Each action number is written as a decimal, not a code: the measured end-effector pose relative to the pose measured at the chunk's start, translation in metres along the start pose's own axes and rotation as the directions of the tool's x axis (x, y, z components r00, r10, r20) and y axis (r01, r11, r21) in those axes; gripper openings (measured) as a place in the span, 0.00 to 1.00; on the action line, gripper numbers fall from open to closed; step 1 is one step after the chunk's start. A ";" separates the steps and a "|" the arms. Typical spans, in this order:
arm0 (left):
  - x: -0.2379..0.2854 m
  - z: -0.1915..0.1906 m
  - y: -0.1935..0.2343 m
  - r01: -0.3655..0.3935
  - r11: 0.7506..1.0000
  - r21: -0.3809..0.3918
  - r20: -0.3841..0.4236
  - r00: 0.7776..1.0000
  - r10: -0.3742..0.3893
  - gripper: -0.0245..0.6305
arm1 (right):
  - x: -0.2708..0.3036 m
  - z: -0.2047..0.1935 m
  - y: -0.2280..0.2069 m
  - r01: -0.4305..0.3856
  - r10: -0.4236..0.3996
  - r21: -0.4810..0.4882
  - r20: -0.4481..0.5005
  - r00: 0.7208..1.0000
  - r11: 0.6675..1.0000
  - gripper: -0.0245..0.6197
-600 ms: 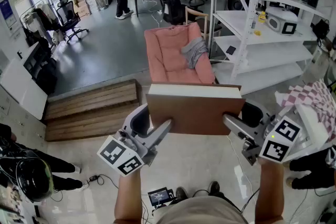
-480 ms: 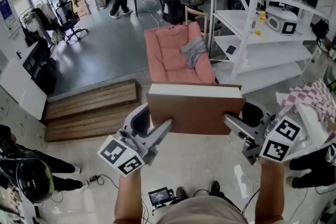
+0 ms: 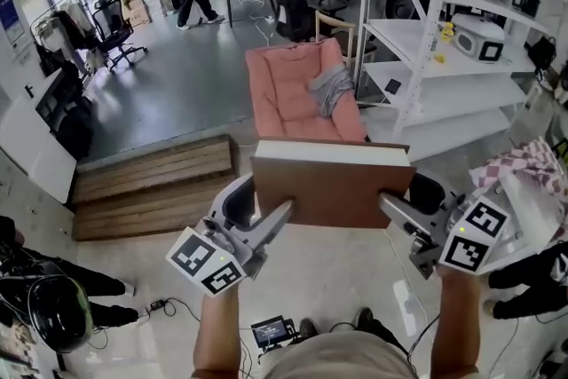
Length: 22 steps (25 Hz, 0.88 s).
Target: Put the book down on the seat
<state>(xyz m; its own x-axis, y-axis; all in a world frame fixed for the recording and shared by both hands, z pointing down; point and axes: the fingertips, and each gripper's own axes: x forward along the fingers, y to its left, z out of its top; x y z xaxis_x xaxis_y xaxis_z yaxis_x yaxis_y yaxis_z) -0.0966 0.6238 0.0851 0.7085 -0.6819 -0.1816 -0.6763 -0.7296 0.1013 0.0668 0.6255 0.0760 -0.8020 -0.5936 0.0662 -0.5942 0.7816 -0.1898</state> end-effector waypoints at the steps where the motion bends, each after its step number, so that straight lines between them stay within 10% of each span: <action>1: -0.001 0.000 0.003 0.000 1.000 -0.001 0.001 1.000 0.000 0.45 | 0.003 0.000 0.000 0.000 0.000 0.002 -0.002 1.000 1.000 0.40; 22: 0.088 -0.039 0.097 -0.126 0.992 -0.019 -0.076 0.989 0.125 0.45 | 0.090 -0.008 -0.130 -0.125 0.126 0.102 -0.003 0.992 0.987 0.41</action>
<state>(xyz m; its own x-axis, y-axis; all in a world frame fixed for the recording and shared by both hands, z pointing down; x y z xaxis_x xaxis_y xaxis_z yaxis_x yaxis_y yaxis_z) -0.0924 0.4912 0.1175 0.6320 -0.7694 -0.0926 -0.7565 -0.6384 0.1417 0.0709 0.4722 0.1147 -0.8705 -0.4901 0.0444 -0.4801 0.8261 -0.2952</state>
